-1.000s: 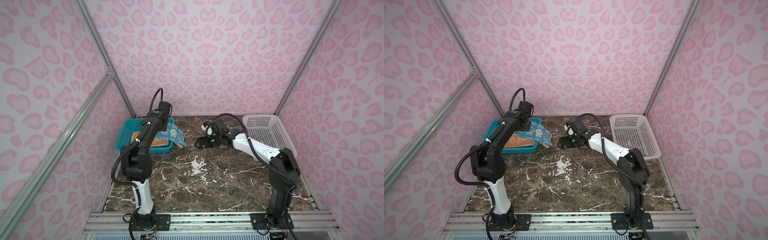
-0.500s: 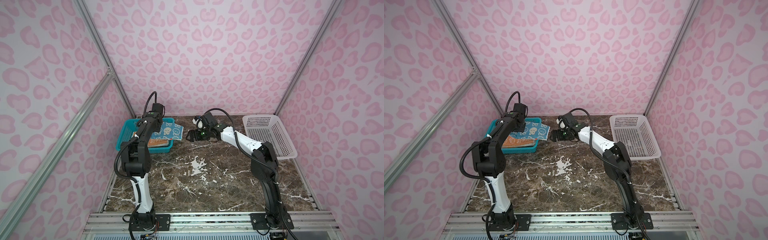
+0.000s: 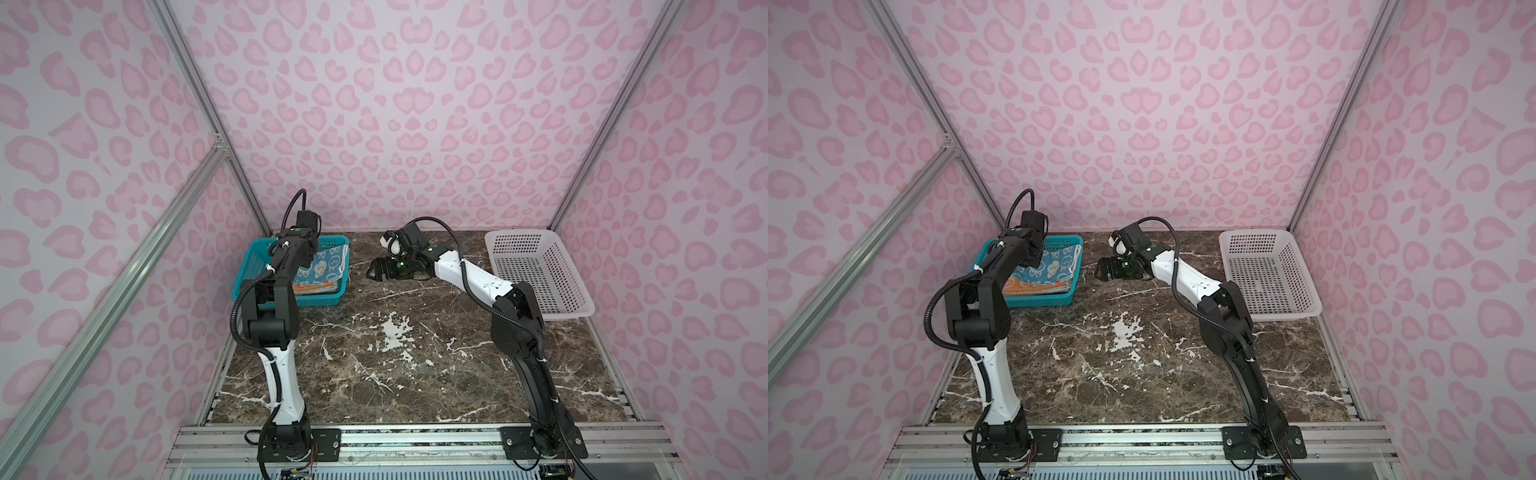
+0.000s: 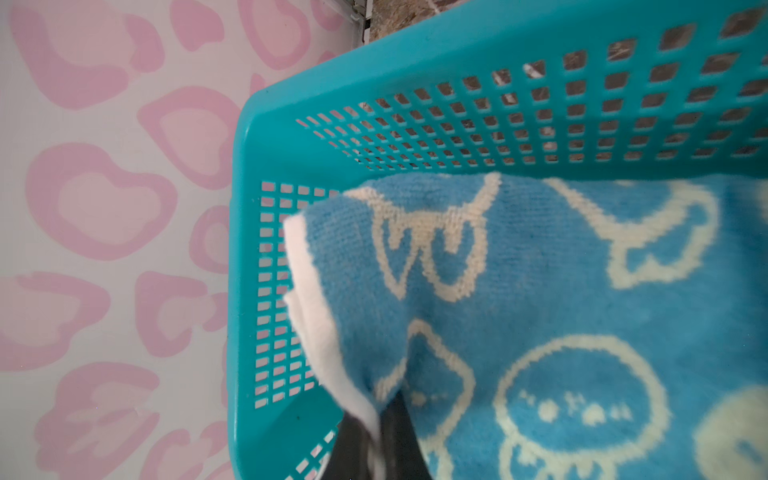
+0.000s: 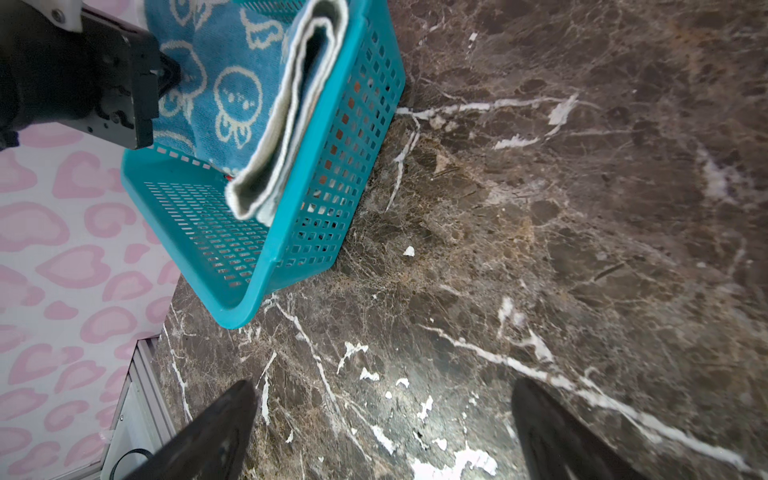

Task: Fold and stack the towels
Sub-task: 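Lower the blue towel onto the orange towel in the teal basket with the left gripper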

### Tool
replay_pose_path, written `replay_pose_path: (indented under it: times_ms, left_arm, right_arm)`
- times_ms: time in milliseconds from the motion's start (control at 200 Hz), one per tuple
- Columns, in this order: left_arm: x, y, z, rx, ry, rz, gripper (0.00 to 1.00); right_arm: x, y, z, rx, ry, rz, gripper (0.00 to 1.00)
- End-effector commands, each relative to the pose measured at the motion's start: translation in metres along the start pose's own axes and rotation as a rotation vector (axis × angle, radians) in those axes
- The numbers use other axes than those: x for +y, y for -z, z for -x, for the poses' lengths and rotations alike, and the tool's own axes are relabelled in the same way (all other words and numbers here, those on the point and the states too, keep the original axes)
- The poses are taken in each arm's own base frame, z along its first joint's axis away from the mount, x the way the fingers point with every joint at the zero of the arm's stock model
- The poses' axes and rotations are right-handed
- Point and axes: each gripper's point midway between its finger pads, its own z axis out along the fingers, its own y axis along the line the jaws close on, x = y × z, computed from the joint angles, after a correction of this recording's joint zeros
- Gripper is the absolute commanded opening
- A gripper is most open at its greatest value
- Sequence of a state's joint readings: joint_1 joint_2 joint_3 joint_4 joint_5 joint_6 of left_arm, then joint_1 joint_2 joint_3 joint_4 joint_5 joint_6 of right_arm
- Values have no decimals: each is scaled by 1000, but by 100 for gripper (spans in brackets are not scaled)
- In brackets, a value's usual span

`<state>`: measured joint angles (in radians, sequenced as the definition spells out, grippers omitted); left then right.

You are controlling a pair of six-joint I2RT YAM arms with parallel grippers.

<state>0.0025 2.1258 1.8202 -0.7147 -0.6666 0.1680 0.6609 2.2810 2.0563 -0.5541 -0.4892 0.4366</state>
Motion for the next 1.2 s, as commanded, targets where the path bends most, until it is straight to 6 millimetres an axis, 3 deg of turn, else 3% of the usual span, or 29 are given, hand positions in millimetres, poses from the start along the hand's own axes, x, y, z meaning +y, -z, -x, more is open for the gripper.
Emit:
replay_pose_path:
  times_ms: [0, 275, 635, 905, 945, 1195]
  left_arm:
    - [2, -9, -1, -2, 8, 16, 4]
    - [0, -27, -8, 40, 0, 31, 4]
    - [29, -14, -9, 5, 44, 31, 4]
    - [24, -26, -15, -1, 53, -5, 4]
    - [24, -27, -15, 2, 55, -9, 4]
    - [22, -41, -16, 26, 80, -3, 4]
  right_arm:
    - [-4, -11, -8, 35, -18, 10, 98]
    - [-2, -13, -9, 46, -20, 29, 98]
    - [-6, -9, -12, 52, -27, 30, 98]
    - [-10, -9, -16, 59, -33, 22, 98]
    - [-3, 2, -11, 38, -23, 28, 98]
    - [-7, 8, -16, 40, -23, 19, 98]
